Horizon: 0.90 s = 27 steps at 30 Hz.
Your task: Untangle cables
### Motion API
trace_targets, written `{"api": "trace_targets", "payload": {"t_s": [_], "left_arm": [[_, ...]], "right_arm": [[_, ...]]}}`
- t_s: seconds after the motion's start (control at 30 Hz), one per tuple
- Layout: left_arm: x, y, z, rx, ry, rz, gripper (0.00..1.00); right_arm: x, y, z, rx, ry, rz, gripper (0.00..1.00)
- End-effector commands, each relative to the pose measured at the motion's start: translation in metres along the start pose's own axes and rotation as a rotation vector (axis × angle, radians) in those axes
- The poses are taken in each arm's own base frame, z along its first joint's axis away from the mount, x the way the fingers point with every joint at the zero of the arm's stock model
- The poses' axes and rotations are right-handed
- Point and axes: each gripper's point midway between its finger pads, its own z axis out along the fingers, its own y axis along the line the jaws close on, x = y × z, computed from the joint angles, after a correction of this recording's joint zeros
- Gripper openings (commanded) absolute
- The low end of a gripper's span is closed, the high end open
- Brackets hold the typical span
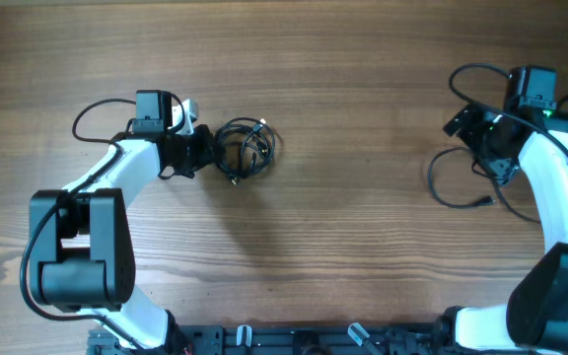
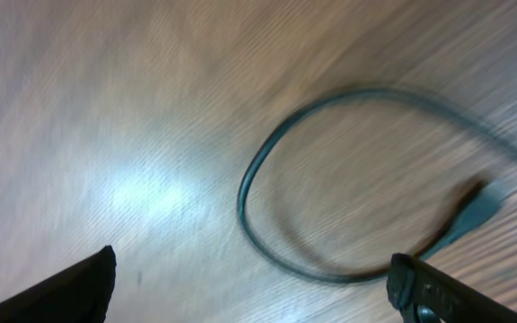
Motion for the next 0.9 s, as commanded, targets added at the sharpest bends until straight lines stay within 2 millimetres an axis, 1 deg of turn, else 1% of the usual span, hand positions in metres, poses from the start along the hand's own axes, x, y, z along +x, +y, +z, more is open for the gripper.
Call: {"api": "trace_targets", "payload": {"t_s": [0.0, 0.07, 0.2, 0.27, 0.3, 0.4, 0.47, 0.53, 0.57, 0.63, 0.7, 0.73, 0.77, 0.8, 0.87], "left_arm": [[0.002, -0.007, 0.0, 0.052, 0.017, 0.012, 0.12], [0.005, -0.024, -0.001, 0.145, 0.04, 0.022, 0.11], [0.01, -0.043, -0.005, 0.256, 0.072, 0.033, 0.08], [0.013, -0.054, -0.009, 0.323, 0.093, 0.04, 0.08], [0.016, -0.062, -0.012, 0.374, 0.11, 0.045, 0.08], [0.018, -0.066, -0.014, 0.399, 0.116, 0.062, 0.09], [0.024, -0.074, -0.014, 0.43, 0.12, 0.156, 0.09], [0.033, -0.084, -0.009, 0.438, 0.144, 0.195, 0.1], [0.041, -0.091, -0.006, 0.446, 0.157, 0.248, 0.11], [0.058, -0.103, 0.002, 0.448, 0.179, 0.369, 0.26], [0.064, -0.105, 0.01, 0.402, 0.182, 0.404, 0.38], [0.064, -0.103, 0.014, 0.373, 0.175, 0.416, 0.54], [0.062, -0.099, 0.018, 0.327, 0.162, 0.42, 0.66], [0.06, -0.095, 0.02, 0.295, 0.152, 0.415, 0.67], [0.05, -0.084, 0.024, 0.214, 0.121, 0.36, 0.7]], "right_arm": [[0.034, 0.02, 0.012, -0.076, 0.15, -0.074, 1.0], [0.053, 0.026, 0.016, -0.064, 0.191, -0.128, 1.0], [0.095, 0.039, 0.03, -0.054, 0.252, -0.238, 1.0], [0.108, 0.047, 0.034, -0.061, 0.259, -0.281, 1.0], [0.12, 0.052, 0.037, -0.068, 0.268, -0.319, 1.0], [0.144, 0.062, 0.046, -0.079, 0.281, -0.345, 1.0], [0.159, 0.071, 0.051, -0.098, 0.279, -0.376, 1.0], [0.172, 0.08, 0.056, -0.117, 0.273, -0.349, 1.0], [0.177, 0.085, 0.058, -0.132, 0.267, -0.369, 1.0], [0.188, 0.099, 0.059, -0.172, 0.253, -0.418, 1.0], [0.196, 0.107, 0.061, -0.204, 0.241, -0.448, 1.0], [0.2, 0.109, 0.062, -0.208, 0.238, -0.437, 1.0], [0.202, 0.109, 0.064, -0.211, 0.239, -0.418, 1.0], [0.202, 0.109, 0.064, -0.209, 0.24, -0.412, 1.0], [0.197, 0.105, 0.07, -0.175, 0.211, -0.4, 1.0]]}}
